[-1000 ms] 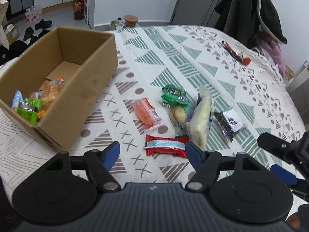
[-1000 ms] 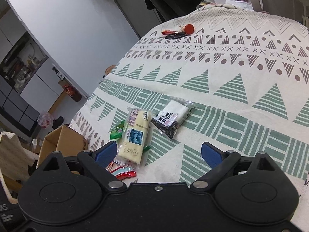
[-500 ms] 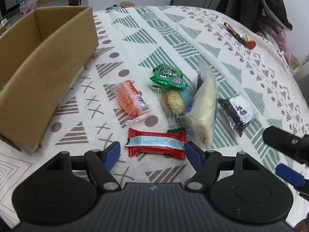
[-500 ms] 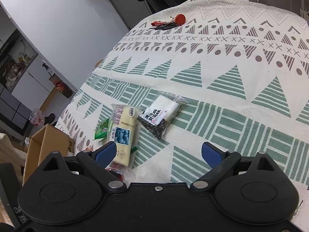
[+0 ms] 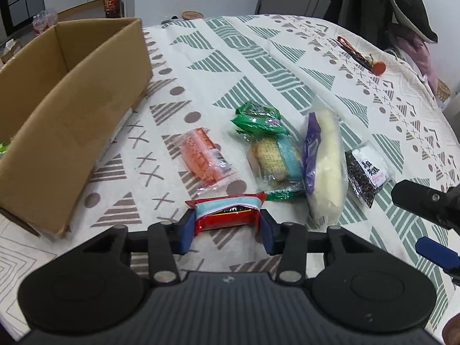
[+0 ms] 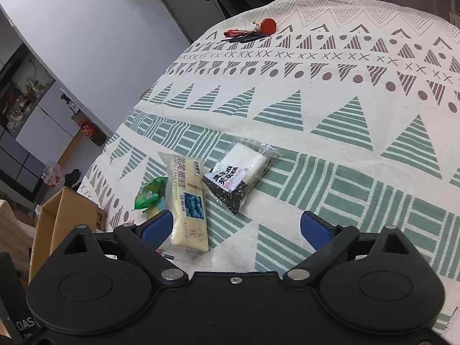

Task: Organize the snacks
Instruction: 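Grasp the red-wrapped bar with the left tool while the right grasps the white sesame packet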

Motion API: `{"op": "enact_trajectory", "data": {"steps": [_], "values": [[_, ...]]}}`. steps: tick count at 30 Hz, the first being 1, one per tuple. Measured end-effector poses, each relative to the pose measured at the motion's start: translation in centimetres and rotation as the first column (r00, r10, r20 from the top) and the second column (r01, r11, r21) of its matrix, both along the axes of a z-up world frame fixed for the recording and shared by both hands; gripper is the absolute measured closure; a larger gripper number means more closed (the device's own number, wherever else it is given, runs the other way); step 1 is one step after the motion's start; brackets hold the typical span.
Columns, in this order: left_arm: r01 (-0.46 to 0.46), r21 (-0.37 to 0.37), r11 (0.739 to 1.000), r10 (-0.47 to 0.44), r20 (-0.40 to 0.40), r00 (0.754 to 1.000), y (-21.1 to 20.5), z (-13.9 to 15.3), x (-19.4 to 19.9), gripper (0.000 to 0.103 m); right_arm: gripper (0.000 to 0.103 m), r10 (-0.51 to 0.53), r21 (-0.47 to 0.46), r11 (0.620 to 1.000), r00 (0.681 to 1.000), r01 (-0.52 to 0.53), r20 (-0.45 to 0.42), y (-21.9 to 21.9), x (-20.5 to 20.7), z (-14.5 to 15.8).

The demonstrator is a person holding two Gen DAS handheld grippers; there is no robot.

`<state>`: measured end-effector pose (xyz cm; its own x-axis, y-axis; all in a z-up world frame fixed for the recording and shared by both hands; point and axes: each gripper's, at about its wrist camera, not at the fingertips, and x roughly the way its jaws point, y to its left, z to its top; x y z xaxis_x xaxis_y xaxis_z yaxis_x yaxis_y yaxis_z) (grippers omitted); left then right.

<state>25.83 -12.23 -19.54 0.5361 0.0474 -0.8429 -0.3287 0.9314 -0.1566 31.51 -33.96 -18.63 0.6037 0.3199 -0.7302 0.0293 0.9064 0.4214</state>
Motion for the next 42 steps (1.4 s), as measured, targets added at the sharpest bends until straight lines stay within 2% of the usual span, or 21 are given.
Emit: {"op": "enact_trajectory", "data": {"steps": [10, 17, 26, 34, 37, 40, 42], "values": [[-0.041, -0.001, 0.999, 0.041, 0.062, 0.997, 2.0, 2.3, -0.2, 0.058, 0.007, -0.024, 0.012, 1.0, 1.0, 0.024, 0.009, 0.6, 2.1, -0.2], [-0.033, 0.007, 0.999, 0.032, 0.094, 0.995, 3.2, 3.7, 0.3, 0.058, 0.008, -0.052, -0.043, 0.998, 0.999, 0.052, 0.003, 1.7, 4.3, -1.0], [-0.035, 0.005, 0.999, 0.034, 0.096, 0.995, 4.3, 3.6, 1.3, 0.058, 0.008, -0.039, -0.103, 0.994, 0.999, 0.04, 0.012, 3.6, 6.4, -1.9], [-0.041, 0.003, 0.999, 0.04, 0.094, 0.995, 4.9, 3.6, 1.9, 0.058, 0.008, -0.046, -0.147, 0.988, 0.999, 0.044, -0.014, 4.6, 8.0, -3.2], [-0.039, 0.002, 0.999, 0.039, 0.087, 0.995, 4.9, 3.3, 2.2, 0.058, 0.008, -0.03, -0.197, 0.98, 0.999, 0.028, -0.009, 5.2, 8.4, -3.4], [-0.033, 0.006, 0.999, 0.032, 0.076, 0.997, 4.7, 3.1, 2.2, 0.058, 0.015, -0.001, -0.267, 0.964, 1.0, -0.002, -0.011, 5.9, 8.3, -3.7], [-0.032, 0.008, 0.999, 0.032, 0.073, 0.997, 4.5, 3.2, 2.2, 0.058, 0.025, 0.012, -0.299, 0.954, 1.0, -0.015, -0.009, 6.1, 8.2, -3.7]]}}
